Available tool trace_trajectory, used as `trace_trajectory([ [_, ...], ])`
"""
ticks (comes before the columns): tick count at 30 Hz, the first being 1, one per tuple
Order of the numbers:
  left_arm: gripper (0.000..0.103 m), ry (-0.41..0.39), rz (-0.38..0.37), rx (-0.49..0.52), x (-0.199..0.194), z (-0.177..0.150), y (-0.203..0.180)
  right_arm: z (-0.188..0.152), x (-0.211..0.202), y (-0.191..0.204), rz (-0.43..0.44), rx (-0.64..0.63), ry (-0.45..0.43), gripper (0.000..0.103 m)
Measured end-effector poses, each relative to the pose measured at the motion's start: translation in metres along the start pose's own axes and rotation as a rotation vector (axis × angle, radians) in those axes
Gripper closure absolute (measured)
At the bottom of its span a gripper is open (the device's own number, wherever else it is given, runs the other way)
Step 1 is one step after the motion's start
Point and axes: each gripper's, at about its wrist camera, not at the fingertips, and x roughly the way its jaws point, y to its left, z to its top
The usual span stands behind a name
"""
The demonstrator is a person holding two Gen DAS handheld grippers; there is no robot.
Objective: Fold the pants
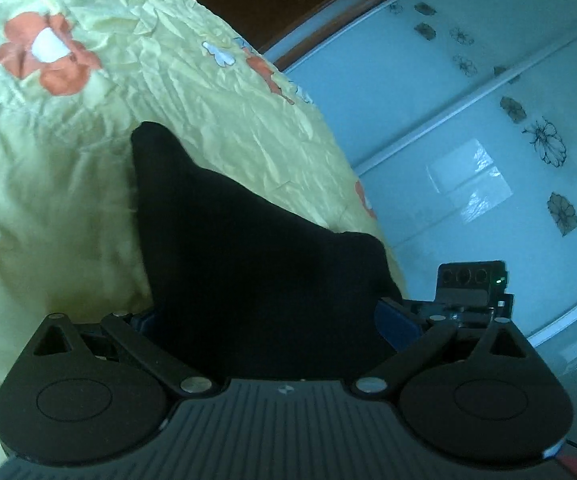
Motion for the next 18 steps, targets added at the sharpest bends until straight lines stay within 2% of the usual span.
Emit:
trace_trajectory([
  [1, 0.011, -0.007, 0.011, 0.015, 0.001, -0.002, -0.003, 0.000, 0.009, 0.006, -0.031, -0.016, -0.007, 0.003],
  [2, 0.020, -0.015, 0.042, 0.034, 0.002, -0.006, -0.007, -0.002, 0.015, 0.013, -0.063, -0.033, -0.016, 0.013],
  [3, 0.048, -0.010, 0.074, 0.048, 0.002, -0.007, -0.011, -0.004, 0.020, 0.018, -0.099, -0.037, -0.021, 0.037],
  [4, 0.070, 0.001, 0.120, 0.058, 0.004, -0.007, -0.013, -0.006, 0.022, 0.022, -0.155, -0.026, -0.026, 0.053],
  [5, 0.076, -0.003, 0.143, 0.058, 0.003, -0.006, -0.011, -0.009, 0.021, 0.021, -0.206, 0.009, -0.034, 0.071],
  [6, 0.082, -0.008, 0.128, 0.043, 0.000, -0.007, -0.009, -0.013, 0.018, 0.019, -0.198, 0.056, -0.050, 0.073],
  [8, 0.085, -0.035, 0.105, 0.047, -0.007, -0.010, -0.013, -0.020, 0.014, 0.026, -0.192, 0.083, -0.078, 0.074],
  [11, 0.086, -0.089, 0.144, 0.169, -0.026, -0.016, -0.036, -0.022, 0.014, 0.053, -0.167, 0.075, -0.117, 0.075],
  [13, 0.086, -0.123, 0.168, 0.190, -0.045, -0.013, -0.042, -0.014, 0.019, 0.078, -0.138, 0.035, -0.140, 0.075],
  [18, 0.084, -0.240, 0.284, 0.202, -0.106, 0.024, -0.031, 0.025, 0.054, 0.117, -0.039, -0.067, -0.161, 0.075],
])
